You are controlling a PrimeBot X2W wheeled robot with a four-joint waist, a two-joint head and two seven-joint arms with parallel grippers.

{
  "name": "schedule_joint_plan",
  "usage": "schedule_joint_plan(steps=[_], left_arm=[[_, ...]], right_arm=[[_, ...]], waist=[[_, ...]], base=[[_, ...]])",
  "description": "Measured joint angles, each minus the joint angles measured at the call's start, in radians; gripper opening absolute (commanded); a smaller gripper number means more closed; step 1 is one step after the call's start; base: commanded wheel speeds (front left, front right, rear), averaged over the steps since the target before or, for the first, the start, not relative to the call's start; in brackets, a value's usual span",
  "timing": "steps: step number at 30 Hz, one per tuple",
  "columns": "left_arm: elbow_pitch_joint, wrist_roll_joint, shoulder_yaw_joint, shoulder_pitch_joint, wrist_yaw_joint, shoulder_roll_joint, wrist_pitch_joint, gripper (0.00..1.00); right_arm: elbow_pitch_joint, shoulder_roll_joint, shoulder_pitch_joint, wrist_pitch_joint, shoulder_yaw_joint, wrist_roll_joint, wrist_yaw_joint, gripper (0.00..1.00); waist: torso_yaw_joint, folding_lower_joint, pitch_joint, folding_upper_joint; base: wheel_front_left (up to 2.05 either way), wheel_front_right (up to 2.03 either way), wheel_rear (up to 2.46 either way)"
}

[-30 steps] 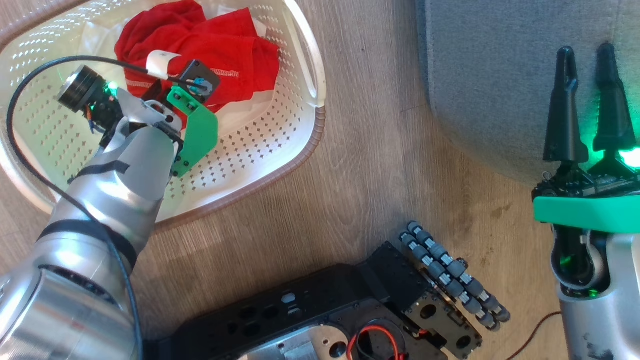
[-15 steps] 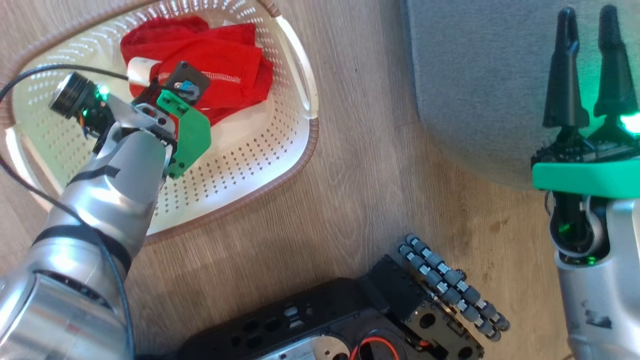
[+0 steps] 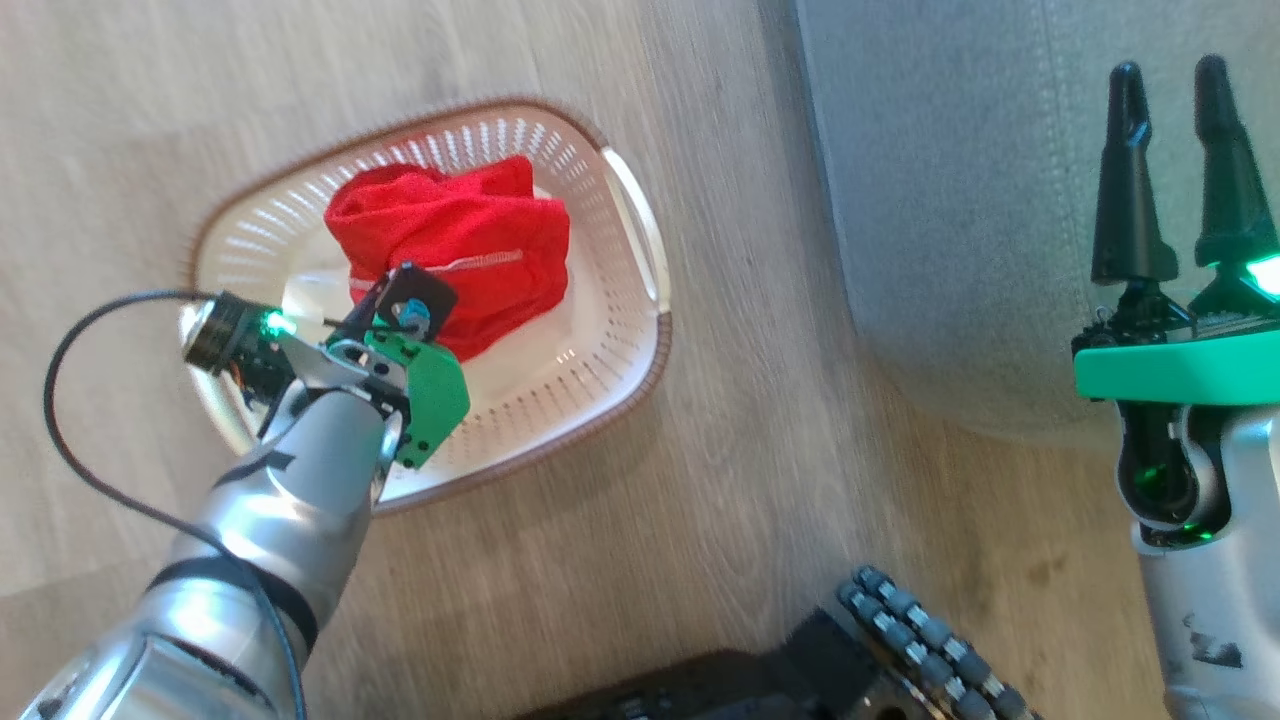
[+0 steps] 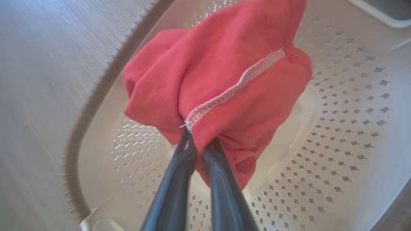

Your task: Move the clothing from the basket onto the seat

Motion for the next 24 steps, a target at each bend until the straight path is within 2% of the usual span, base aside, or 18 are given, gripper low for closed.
schedule_joint_plan(steps=[5,14,24], left_arm=[[-0.038,-0.008,0.004,0.038,0.026,-0.003,-0.015,0.0],[-0.327,0.015,0.03,0.175,0.1,0.027,-0.016,0.0],[-0.671,0.068,0.107,0.308,0.151,0.081,-0.016,0.0]], right_arm=[[0.01,-0.007,0.011,0.0,0.003,0.0,0.0,1.0],[0.037,-0.023,0.067,0.0,0.002,0.0,0.0,1.0],[0.058,-0.022,0.134,0.0,-0.003,0.0,0.0,1.0]], waist=[[0.031,0.0,-0.077,0.0],[0.097,0.0,-0.238,0.0],[0.16,0.0,-0.389,0.0]], base=[[0.0,0.0,0.0],[0.0,0.0,0.0],[0.0,0.0,0.0]])
